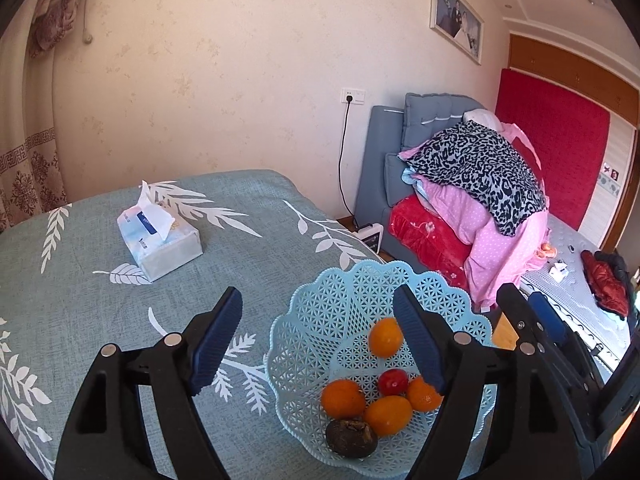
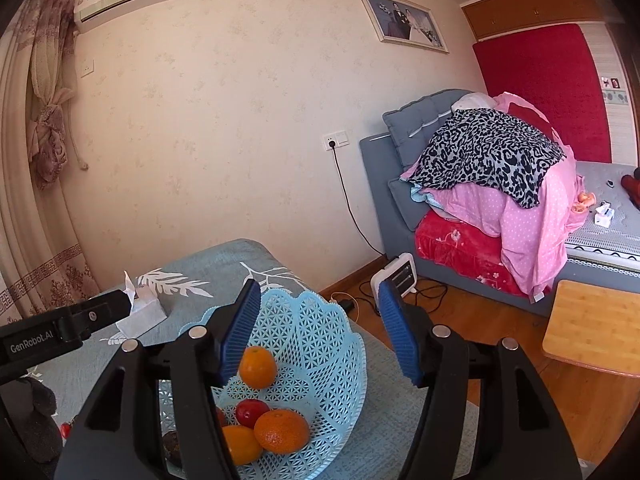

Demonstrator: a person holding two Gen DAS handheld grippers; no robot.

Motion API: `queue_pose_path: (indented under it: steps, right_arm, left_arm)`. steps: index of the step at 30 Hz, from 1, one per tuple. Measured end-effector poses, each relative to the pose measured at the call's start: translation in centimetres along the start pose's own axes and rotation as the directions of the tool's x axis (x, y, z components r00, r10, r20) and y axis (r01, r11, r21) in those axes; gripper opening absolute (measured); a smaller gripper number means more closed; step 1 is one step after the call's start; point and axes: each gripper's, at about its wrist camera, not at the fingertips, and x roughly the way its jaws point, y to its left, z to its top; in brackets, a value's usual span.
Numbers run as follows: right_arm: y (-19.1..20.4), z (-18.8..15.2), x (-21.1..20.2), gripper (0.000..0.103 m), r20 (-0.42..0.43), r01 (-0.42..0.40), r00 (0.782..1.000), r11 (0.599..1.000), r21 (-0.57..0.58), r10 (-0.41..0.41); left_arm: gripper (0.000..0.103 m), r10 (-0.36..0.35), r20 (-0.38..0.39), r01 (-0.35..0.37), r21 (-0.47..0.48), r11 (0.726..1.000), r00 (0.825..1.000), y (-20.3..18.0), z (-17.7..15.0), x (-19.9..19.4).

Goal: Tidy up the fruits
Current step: 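Move the left gripper to a red tomato on the cover and grasp it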

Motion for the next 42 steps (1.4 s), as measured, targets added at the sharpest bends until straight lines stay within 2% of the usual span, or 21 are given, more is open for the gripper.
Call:
queue_pose_path:
  steps: [5, 10, 14, 21, 27, 31, 36, 42]
  right_arm:
    - [0.7, -0.4, 0.0, 0.063, -0.004, -0.007, 1.0, 1.0, -0.031, 0.007]
    - [1.0, -0.7, 0.1, 0.063, -0.016, -0.004, 1.0, 0.999, -0.047, 0.003]
    - [1.5, -1.0, 0.1, 0.063, -0.013, 0.006, 1.0, 0.998, -0.069, -0.007]
    - [2.3, -1.5, 0.3, 0.063, -0.011, 0.038, 0.999, 0.994, -0.106, -0.04]
    - [2.8, -2.0, 0.7, 0.063, -0.009, 0.073, 0.997, 0.987, -0.14, -0.075]
    - [2.9, -2.1, 0.9, 0.063, -0.008, 0.096, 0.995, 0.984, -0.152, -0.099]
    - [3.1, -2.3, 1.1, 0.063, -0.009, 0.117, 0.993, 0.979, -0.165, -0.12]
    - [3.1, -2.2, 1.2, 0.064, -0.014, 0.113, 0.993, 0.979, -0.172, -0.117]
  left_arm:
    - [0.079, 0.08, 0.022, -0.079, -0.025, 0.997, 0.997, 1.4, -0.1, -1.8]
    - [0.08, 0.15, 0.006, -0.15, -0.019, 0.989, 0.989, 3.0, -0.8, -3.0]
    - [0.088, 0.195, -0.003, -0.195, -0.047, 0.98, 0.981, 5.2, -1.6, -4.7]
    - [0.089, 0.294, -0.024, -0.294, -0.13, 0.947, 0.956, 10.7, -3.0, -8.4]
    - [0.089, 0.357, -0.047, -0.359, -0.226, 0.906, 0.933, 15.8, -4.7, -11.1]
    - [0.089, 0.354, -0.092, -0.366, -0.235, 0.901, 0.931, 17.4, -6.3, -11.0]
    - [0.088, 0.329, -0.16, -0.358, -0.215, 0.908, 0.931, 17.9, -8.2, -8.9]
    - [0.071, 0.256, -0.28, -0.322, -0.22, 0.921, 0.925, 18.7, -10.4, -5.3]
